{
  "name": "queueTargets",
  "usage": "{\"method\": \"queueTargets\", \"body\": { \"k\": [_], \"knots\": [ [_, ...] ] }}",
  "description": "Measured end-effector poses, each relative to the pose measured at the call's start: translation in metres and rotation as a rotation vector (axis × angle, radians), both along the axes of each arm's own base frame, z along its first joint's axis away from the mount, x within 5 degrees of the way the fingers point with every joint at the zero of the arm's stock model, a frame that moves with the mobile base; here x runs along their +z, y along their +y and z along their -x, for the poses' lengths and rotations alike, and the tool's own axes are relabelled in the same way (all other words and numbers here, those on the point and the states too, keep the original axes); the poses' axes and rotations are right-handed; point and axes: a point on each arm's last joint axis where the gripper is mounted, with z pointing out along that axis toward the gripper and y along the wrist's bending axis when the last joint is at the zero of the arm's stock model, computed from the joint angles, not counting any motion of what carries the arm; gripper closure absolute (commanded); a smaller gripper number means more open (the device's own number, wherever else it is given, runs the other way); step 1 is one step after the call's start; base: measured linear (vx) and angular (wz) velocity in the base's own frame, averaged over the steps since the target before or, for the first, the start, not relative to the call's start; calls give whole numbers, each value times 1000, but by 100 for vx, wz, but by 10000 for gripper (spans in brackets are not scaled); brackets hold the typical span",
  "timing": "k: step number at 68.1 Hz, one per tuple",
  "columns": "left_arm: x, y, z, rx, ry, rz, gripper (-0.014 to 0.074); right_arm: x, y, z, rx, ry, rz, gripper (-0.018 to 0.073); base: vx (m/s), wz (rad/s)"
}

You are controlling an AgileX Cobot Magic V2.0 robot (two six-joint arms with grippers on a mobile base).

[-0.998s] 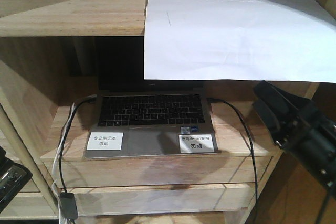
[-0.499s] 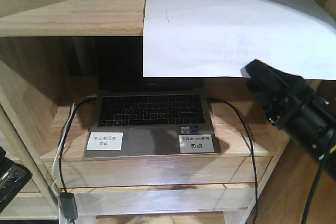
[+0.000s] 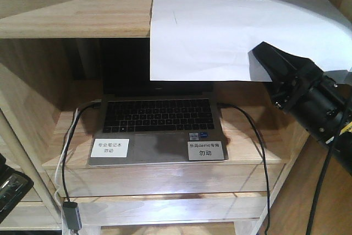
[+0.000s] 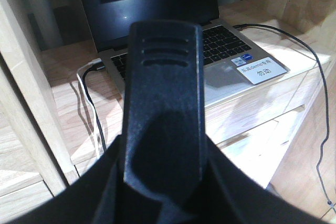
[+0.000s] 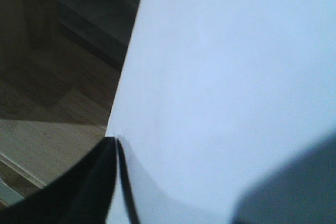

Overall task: Grab stapler and paper to desk for stapling
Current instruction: 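Pinch the paper edge with the right gripper and pull it off the shelf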

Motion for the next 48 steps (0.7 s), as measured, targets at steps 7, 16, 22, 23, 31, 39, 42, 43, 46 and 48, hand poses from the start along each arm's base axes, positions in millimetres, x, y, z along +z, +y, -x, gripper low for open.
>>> {"method": "queueTargets", "body": {
  "k": [7, 16, 22, 23, 31, 39, 42, 43, 46, 48],
  "knots": [
    [0, 0, 0, 0, 0, 0, 603, 5, 0, 4, 8, -23, 4, 529, 0, 0],
    [0, 0, 0, 0, 0, 0, 603, 21, 1, 16, 29, -99, 25, 571, 0, 0],
    [0, 0, 0, 0, 0, 0, 603, 32, 2, 27, 46, -175, 61, 570, 0, 0],
    [0, 0, 0, 0, 0, 0, 603, 34, 2, 30, 47, -189, 66, 570, 0, 0],
    [0, 0, 0, 0, 0, 0, 603, 37, -1, 53, 42, -238, 68, 568, 0, 0],
    [0, 0, 0, 0, 0, 0, 603, 32, -7, 76, 10, -245, 31, 568, 0, 0],
    [0, 0, 0, 0, 0, 0, 603, 30, -10, 83, -3, -247, 16, 567, 0, 0],
    [0, 0, 0, 0, 0, 0, 603, 29, -10, 85, -6, -248, 12, 567, 0, 0],
    [0, 0, 0, 0, 0, 0, 603, 26, -13, 95, -14, -255, 2, 566, 0, 0],
    [0, 0, 0, 0, 0, 0, 603, 25, -13, 100, -15, -260, -3, 566, 0, 0]
  ]
}}
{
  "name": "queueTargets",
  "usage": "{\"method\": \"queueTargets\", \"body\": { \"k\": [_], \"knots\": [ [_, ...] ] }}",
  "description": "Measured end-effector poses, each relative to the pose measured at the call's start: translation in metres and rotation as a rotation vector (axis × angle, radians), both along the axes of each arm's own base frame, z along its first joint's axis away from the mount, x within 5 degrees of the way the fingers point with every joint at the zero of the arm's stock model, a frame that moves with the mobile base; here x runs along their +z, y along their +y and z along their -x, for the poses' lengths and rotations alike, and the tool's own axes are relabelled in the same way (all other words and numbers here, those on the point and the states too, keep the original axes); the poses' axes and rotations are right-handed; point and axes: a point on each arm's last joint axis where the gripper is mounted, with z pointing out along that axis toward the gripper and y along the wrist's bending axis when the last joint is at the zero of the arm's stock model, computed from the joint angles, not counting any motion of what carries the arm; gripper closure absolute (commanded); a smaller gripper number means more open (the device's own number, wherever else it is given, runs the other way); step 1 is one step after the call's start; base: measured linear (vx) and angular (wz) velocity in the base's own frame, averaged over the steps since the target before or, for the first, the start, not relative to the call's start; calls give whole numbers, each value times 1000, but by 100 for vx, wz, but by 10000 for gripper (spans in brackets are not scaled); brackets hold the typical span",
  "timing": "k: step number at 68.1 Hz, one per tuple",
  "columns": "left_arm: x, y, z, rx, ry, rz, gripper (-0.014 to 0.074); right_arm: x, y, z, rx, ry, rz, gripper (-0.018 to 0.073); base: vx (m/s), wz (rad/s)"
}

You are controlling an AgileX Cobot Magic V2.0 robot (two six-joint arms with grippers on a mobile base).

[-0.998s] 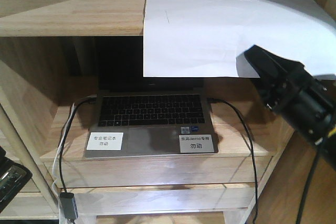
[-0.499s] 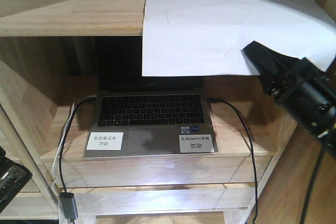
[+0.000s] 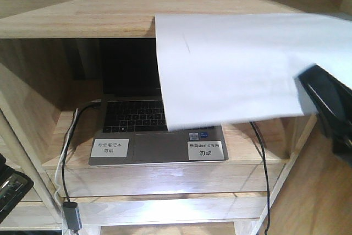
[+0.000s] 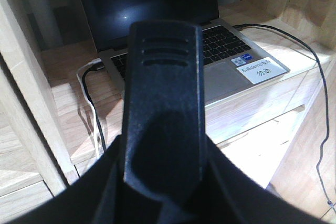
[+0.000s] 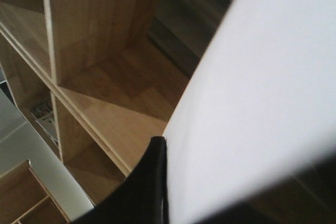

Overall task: Grab stapler and paper to desk for stapling
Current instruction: 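Pinch the paper edge with the right gripper and pull it off the shelf, then drive backward and turn away from the shelf holding stapler and paper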

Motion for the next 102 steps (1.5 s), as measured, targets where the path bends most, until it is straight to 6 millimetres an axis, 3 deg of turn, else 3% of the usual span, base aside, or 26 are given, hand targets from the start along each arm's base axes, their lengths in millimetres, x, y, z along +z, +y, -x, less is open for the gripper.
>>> {"method": "queueTargets", "body": {
  "k": [13, 37, 102],
  "knots": [
    [0, 0, 0, 0, 0, 0, 603, -8, -4, 28, 9, -6, -28, 566, 0, 0],
    [0, 0, 0, 0, 0, 0, 603, -47, -10, 57, -23, 93, -11, 564, 0, 0],
    [0, 0, 0, 0, 0, 0, 603, -48, -13, 60, -58, 94, -19, 564, 0, 0]
  ]
}}
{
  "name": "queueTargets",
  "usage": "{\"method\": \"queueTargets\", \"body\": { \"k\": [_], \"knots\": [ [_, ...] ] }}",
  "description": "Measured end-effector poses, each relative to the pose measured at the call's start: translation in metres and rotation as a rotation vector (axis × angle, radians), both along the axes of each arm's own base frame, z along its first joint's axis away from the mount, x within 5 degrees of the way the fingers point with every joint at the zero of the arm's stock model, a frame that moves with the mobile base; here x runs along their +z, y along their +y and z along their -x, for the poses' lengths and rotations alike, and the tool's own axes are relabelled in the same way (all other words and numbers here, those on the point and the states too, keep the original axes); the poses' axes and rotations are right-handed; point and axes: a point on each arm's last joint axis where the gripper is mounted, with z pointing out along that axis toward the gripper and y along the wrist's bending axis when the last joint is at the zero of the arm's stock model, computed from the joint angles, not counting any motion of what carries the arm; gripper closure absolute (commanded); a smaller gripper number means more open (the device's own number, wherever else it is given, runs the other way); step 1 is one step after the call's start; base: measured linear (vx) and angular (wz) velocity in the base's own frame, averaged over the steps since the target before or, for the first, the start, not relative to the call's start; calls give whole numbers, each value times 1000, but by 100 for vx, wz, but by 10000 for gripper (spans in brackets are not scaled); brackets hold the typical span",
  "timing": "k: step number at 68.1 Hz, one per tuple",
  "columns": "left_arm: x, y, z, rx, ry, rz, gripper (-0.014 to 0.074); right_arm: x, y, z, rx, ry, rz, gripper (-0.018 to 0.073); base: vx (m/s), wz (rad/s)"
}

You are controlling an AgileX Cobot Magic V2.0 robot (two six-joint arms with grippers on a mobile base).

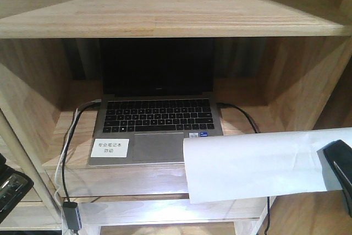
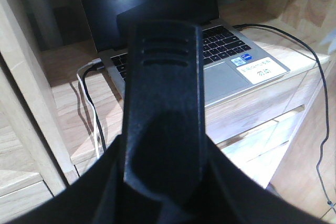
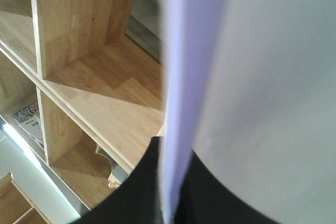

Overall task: Grab stapler and paper to desk for stapling
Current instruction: 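Drive backward and turn away from the shelf holding stapler and paper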

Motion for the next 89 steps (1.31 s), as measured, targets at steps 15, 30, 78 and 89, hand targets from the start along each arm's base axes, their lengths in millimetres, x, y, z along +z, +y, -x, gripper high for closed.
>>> {"method": "queueTargets", "body": {
  "k": [15, 30, 78, 89],
  "knots": [
    [0, 0, 0, 0, 0, 0, 603, 0, 0, 0, 0, 0, 1, 564, 0, 0],
    [0, 0, 0, 0, 0, 0, 603, 0, 0, 0, 0, 0, 1, 564, 0, 0],
    [0, 0, 0, 0, 0, 0, 603, 0, 0, 0, 0, 0, 1, 564, -11, 4],
    [0, 0, 0, 0, 0, 0, 603, 0, 0, 0, 0, 0, 1, 564, -16, 10]
  ]
}}
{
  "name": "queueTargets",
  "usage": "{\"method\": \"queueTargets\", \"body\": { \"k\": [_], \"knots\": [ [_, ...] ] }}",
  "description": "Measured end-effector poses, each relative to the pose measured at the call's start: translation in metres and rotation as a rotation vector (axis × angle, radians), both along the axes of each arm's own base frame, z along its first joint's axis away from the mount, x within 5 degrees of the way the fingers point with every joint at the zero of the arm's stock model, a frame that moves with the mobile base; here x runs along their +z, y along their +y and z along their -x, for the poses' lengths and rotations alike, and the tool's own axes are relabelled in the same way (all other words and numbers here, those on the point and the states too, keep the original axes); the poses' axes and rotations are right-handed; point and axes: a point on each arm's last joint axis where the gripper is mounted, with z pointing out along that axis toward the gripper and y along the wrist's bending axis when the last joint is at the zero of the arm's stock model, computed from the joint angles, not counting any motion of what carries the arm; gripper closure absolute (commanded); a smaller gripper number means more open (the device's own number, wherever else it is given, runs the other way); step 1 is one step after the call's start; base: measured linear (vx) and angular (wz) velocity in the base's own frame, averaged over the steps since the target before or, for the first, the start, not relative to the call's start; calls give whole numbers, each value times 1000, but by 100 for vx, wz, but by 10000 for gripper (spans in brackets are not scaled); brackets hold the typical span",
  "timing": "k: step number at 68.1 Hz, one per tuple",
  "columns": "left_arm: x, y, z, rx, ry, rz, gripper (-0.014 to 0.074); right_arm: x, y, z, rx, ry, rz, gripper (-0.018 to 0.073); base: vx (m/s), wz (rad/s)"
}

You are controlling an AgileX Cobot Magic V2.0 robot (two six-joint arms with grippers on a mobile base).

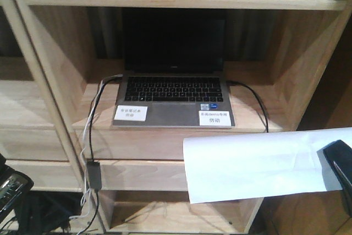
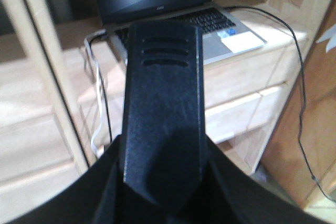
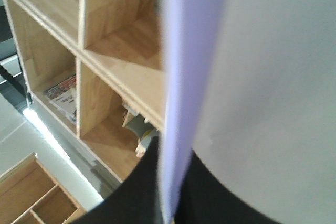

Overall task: Grab stapler and paper to desk for stapling
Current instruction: 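Drive backward and turn away from the shelf holding stapler and paper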

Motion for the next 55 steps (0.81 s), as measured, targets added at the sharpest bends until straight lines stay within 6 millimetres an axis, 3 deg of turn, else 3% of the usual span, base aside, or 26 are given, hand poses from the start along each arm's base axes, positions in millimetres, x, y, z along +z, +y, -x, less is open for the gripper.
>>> {"method": "queueTargets", "body": {
  "k": [55],
  "knots": [
    [0, 0, 0, 0, 0, 0, 603, 0, 0, 0, 0, 0, 0, 564, -12, 2]
  ]
}}
